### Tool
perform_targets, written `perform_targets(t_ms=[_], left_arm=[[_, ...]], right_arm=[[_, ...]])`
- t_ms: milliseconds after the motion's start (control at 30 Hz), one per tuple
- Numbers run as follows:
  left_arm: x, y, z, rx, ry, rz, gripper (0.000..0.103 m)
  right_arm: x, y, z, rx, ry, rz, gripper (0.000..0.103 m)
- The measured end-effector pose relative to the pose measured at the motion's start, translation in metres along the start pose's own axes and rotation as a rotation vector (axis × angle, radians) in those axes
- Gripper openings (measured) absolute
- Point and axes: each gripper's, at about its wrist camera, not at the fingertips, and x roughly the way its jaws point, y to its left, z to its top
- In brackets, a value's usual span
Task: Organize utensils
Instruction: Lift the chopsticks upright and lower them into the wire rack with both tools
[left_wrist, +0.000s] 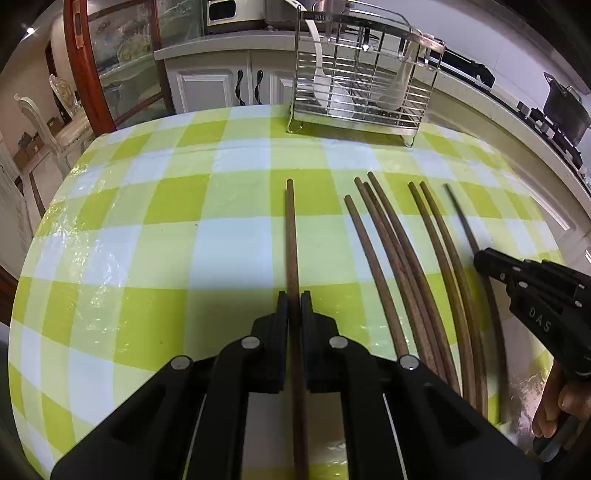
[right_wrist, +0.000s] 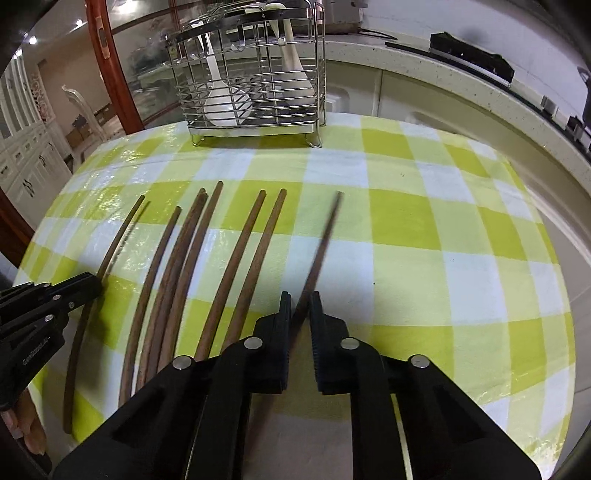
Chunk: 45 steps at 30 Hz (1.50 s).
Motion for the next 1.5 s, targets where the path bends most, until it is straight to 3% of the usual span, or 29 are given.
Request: perform_targets(t_ms=[333, 900, 1500], left_arm=[[-0.025, 0.000, 0.007, -0.009, -0.056, -0.004, 0.007], [-0.095, -0.001, 0.021, -0.028, -0.233, -0.030, 0.007], [-0.118, -0.005, 0.021, -0.015, -0.285, -0.036, 0.007]], right_arm=[[-0.035, -0.009, 0.006, 0.020, -0.071, 0.014, 0.010], [-0.107, -0.013, 0.021, 0.013, -0.221, 0.019, 0.009], [-0.136, -0.011, 0.018, -0.001, -0.291, 0.006, 0.009]])
